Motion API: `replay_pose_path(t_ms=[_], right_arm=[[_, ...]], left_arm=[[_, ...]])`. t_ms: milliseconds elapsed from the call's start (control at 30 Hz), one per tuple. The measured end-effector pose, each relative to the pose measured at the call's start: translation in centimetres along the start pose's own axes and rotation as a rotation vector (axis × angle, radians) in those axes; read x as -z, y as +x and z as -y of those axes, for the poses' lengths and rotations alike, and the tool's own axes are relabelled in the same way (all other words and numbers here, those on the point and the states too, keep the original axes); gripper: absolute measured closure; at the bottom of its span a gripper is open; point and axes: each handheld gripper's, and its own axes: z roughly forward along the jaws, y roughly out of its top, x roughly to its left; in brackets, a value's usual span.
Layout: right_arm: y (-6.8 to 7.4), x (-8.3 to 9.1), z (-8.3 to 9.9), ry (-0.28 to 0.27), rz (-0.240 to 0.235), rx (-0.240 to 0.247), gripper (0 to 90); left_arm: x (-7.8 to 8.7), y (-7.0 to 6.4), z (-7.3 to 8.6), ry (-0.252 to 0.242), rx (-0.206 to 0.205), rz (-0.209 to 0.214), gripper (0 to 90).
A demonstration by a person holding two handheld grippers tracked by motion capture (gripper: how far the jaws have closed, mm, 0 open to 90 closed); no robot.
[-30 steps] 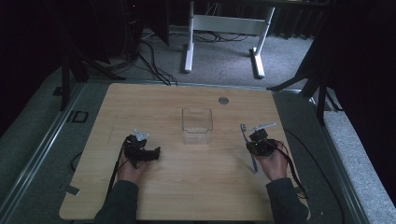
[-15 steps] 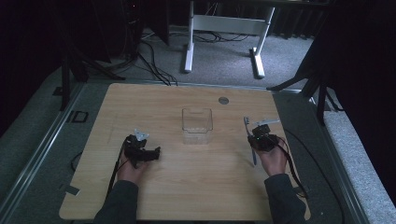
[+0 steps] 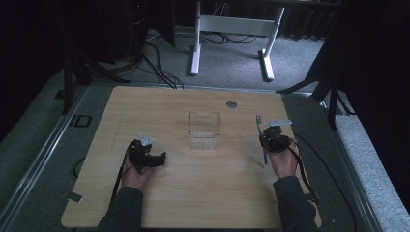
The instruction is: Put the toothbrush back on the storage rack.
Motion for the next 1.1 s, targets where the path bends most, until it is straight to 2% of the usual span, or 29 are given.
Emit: replay_pose_path(t_ms=[467, 600, 900, 1100], right_arm=[[-1.04, -0.41, 0.35, -0.084, 0.030, -0.012, 81.2], [-1.02, -0.40, 0.29, -0.112, 0.038, -0.006, 81.2], [-0.85, -0.14, 0.07, -0.181, 0.053, -0.035, 81.2], [-0.41, -0.03, -0.24, -0.205, 0.060, -0.040, 81.2]], left_arm=[[0.00, 0.01, 0.00, 0.001, -0.001, 0.000, 11.1], [0.00, 0.00, 0.00, 0.000, -0.001, 0.000, 11.1], [0.00, 0.00, 0.00, 0.000, 0.000, 0.000, 11.1], [0.00, 0.00, 0.00, 0.000, 0.000, 0.000, 11.1]])
